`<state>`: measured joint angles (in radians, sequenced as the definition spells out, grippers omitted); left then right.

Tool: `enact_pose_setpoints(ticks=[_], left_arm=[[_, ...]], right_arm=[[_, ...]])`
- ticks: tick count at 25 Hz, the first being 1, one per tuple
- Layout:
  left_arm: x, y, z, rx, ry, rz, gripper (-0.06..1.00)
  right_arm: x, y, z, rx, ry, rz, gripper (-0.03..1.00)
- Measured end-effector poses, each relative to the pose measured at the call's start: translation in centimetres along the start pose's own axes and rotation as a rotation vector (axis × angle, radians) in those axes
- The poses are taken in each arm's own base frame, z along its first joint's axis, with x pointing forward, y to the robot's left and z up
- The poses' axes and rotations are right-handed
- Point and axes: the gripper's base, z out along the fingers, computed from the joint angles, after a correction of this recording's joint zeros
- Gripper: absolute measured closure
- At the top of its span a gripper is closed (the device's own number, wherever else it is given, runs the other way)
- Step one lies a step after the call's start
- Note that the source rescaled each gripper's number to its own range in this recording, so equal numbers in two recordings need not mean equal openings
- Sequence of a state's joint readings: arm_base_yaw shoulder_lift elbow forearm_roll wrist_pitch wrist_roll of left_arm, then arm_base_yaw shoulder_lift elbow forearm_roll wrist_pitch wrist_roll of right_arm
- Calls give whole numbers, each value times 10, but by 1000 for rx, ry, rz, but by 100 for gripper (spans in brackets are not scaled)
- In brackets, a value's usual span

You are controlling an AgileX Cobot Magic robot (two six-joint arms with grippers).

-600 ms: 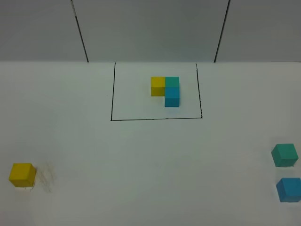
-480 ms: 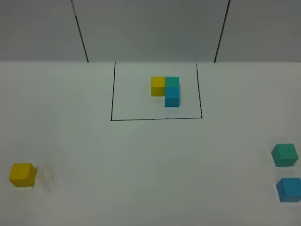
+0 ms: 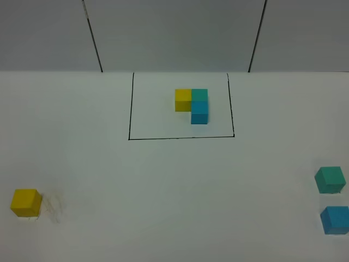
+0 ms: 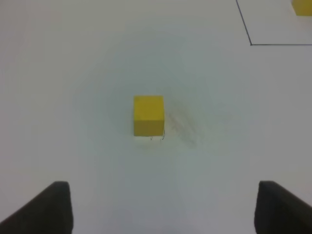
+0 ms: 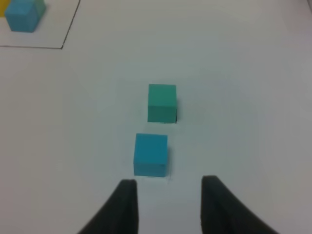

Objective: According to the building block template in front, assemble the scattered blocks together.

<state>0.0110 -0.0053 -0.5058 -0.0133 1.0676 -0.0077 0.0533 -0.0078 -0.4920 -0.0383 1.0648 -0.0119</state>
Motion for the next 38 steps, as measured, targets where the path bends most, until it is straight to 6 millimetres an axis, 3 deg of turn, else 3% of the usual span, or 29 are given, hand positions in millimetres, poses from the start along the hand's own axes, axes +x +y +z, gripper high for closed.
enact_pose_setpoints(ticks=[23, 25, 28, 33, 38], left_arm=[[-1, 0, 1, -1, 9, -11, 30], [-11, 0, 1, -6, 24, -60, 30], [-41, 3, 6, -41, 70, -104, 30], [-97, 9, 47, -120, 274, -73, 30], [-120, 10, 116, -130, 487, -56, 30]], right_arm=[[0, 0, 0, 0, 0, 0, 97], [0, 0, 0, 0, 0, 0, 97], [0, 0, 0, 0, 0, 0, 97], [0, 0, 0, 0, 0, 0, 97], [0, 0, 0, 0, 0, 0, 97]])
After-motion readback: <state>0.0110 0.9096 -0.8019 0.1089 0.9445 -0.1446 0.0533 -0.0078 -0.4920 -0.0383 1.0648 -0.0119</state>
